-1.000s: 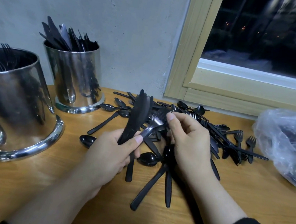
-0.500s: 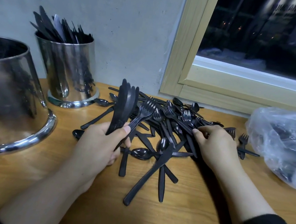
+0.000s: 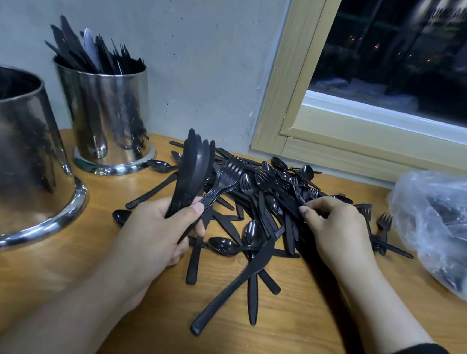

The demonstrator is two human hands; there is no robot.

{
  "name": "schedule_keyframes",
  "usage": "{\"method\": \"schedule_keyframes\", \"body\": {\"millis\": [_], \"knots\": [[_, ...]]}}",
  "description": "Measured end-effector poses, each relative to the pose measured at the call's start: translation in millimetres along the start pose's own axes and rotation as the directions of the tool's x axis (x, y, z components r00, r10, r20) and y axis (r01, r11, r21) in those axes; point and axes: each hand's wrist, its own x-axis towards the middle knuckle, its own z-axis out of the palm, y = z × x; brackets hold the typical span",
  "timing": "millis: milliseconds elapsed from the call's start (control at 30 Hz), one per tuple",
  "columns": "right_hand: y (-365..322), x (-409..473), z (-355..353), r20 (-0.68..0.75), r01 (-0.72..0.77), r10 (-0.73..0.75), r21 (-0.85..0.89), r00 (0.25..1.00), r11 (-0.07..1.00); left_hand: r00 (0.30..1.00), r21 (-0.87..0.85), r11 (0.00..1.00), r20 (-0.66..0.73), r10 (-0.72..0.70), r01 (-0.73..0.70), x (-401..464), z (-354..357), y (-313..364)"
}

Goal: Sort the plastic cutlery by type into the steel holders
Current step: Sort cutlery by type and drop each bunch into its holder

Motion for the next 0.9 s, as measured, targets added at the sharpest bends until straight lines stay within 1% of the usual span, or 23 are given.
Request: {"method": "schedule_keyframes", "body": {"millis": [100,200,333,433,533,600,700,800,900], "knots": [[0.9,0.1,0.1,-0.032,0.008,-0.006,0.043,0.999,0.999,1.0,-0.001,1.0,0.007,0.007,-0.007,0.1,-1.8,-0.3],[-0.1,-0.4,1.0,-0.042,0.027,-0.026,0.037,0.999,0.999,1.0,-0.012,1.0,0.005,0.007,-0.007,0.1,-2.1,-0.7],[-2.0,-0.9,0.3,-0.122,0.046,-0.033,0.107,0.992,0.993,1.0,-0.038,0.999,-0.015,-0.007,0.006,-0.7,-0.3,-0.3],[-4.5,-2.7,0.3,-0.175,0.066,-0.03,0.203,0.984,0.977,0.999,-0.048,0.999,-0.037,-0.011,0.009,-0.5,0.3,0.9],[-18.2,-10.8,-0.7,-0.181,0.074,-0.011,0.344,0.983,0.936,0.998,-0.071,0.997,-0.065,-0.013,0.008,-0.2,1.2,2.0],[-32.4,-20.7,0.7,-0.152,0.073,-0.006,0.442,0.988,0.894,0.996,-0.086,0.996,-0.088,-0.024,0.017,-0.9,2.4,2.7],[-57.8,-40.9,9.1,-0.01,0.004,0.003,0.582,1.0,0.813,0.993,-0.115,0.993,-0.114,-0.031,0.018,-3.0,6.5,4.5],[-76.0,-55.8,22.5,0.108,-0.058,-0.014,0.628,0.994,0.776,0.986,-0.136,0.991,-0.161,-0.038,0.016,-4.6,12.1,4.6],[-85.7,-65.2,32.4,0.189,-0.1,-0.04,0.676,0.981,0.73,0.974,-0.158,0.987,-0.222,-0.037,0.002,-6.5,16.8,4.1]]}}
